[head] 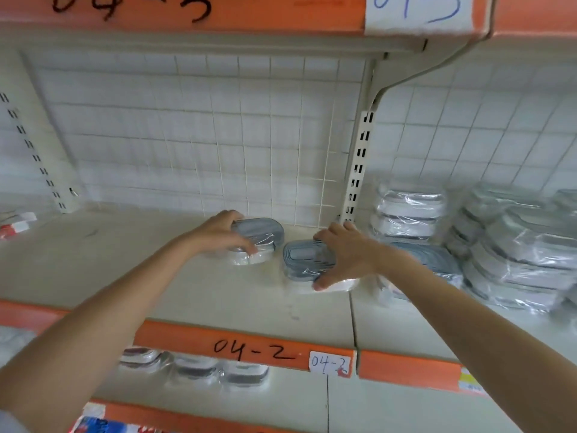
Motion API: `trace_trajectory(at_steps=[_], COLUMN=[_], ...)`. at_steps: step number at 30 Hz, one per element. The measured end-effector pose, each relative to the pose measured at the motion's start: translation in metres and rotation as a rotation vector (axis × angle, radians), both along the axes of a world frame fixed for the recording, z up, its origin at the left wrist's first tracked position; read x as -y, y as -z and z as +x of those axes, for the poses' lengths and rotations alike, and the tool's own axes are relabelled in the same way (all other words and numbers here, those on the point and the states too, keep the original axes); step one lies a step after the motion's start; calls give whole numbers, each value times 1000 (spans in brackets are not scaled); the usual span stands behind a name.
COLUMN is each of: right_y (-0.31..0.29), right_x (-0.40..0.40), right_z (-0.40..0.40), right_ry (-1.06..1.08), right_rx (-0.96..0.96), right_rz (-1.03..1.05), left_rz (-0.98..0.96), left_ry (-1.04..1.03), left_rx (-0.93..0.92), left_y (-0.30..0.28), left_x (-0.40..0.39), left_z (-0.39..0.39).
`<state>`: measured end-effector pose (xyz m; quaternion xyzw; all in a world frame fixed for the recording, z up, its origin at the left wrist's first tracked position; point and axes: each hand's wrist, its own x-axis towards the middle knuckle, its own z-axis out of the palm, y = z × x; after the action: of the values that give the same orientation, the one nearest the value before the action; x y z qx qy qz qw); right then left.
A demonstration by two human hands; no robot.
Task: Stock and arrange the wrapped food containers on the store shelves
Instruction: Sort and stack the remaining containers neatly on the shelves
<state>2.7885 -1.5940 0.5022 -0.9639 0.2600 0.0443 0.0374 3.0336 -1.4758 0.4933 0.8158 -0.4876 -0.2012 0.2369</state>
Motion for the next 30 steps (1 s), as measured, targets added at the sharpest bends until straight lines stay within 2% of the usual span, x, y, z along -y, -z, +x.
trace_trajectory(at_steps=[3,8,12,17,20,24,27,30], right_y=[-24,-60,-68,-42,-26,-35,-46,-50], right_x=[4,21,38,52,55,57,46,22], right_z=[-34,-98,-140,-149,-148,-144,-130,-103], right_ry=[66,224,351,419,386,397,321,178], right_rx=[63,148,97,65,74,7,187,407], right_rz=[3,51,-1,-9,52,-39,-69,-51], left_rz=[-70,-131,-33,79,104,182,207,186], left_ry=[72,216,358,422,459,560,615,710], left_rx=[-124,-181,-154,-135,-53,107,255,530], left_y=[-12,-27,-29,-17,-5,11,16,17], left_x=[18,53,66,68,68,70,71,70], left_z=[-9,-37,-62,-86,-96,-101,-97,-96])
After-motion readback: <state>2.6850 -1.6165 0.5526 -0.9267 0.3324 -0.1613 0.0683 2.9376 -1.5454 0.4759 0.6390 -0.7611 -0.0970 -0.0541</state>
